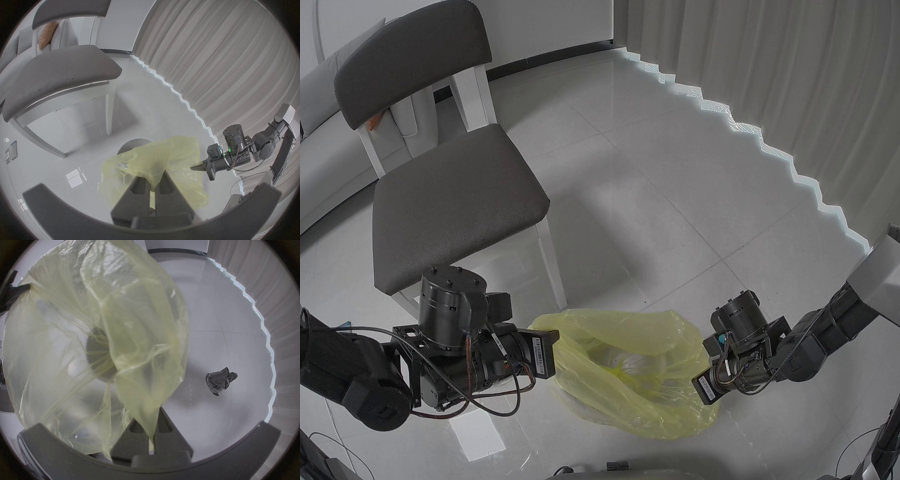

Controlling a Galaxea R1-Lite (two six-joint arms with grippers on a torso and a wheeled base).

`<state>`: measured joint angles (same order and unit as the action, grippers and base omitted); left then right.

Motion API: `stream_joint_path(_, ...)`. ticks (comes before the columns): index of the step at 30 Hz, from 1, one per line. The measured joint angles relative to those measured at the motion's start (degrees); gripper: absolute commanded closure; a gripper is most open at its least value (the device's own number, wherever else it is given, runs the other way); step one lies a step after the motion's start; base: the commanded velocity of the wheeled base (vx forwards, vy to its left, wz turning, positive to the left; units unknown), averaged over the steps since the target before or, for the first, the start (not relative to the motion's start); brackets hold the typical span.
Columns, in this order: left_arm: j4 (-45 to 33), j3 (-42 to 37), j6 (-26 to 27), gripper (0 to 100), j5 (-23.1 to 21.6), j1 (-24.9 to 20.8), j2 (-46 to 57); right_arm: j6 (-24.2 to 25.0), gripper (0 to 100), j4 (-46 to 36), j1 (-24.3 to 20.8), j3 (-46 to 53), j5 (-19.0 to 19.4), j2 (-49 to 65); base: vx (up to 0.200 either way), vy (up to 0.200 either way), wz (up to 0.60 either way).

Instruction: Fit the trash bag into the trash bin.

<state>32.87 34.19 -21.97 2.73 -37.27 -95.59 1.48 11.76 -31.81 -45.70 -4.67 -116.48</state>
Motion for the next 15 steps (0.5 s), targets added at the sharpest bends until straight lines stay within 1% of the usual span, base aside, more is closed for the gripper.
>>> stream_joint_path(4,0.0,-0.2,-0.1,100,0.0,0.9,-0.6,0.0,100,0.1,-0.1,-1.2,0.0,-1.5,0.0,0.0,0.0)
stream_joint_path(9,0.8,0.3,-0.2,100,-0.3,3.8,-3.4,0.2,100,0.1,0.0,-4.7,0.0,-4.7,0.0,0.0,0.0)
stream_joint_path(15,6.8,-0.7,0.0,100,-1.5,8.3,-8.1,0.4,100,0.0,0.1,-9.6,0.0,-8.1,0.0,0.0,0.0)
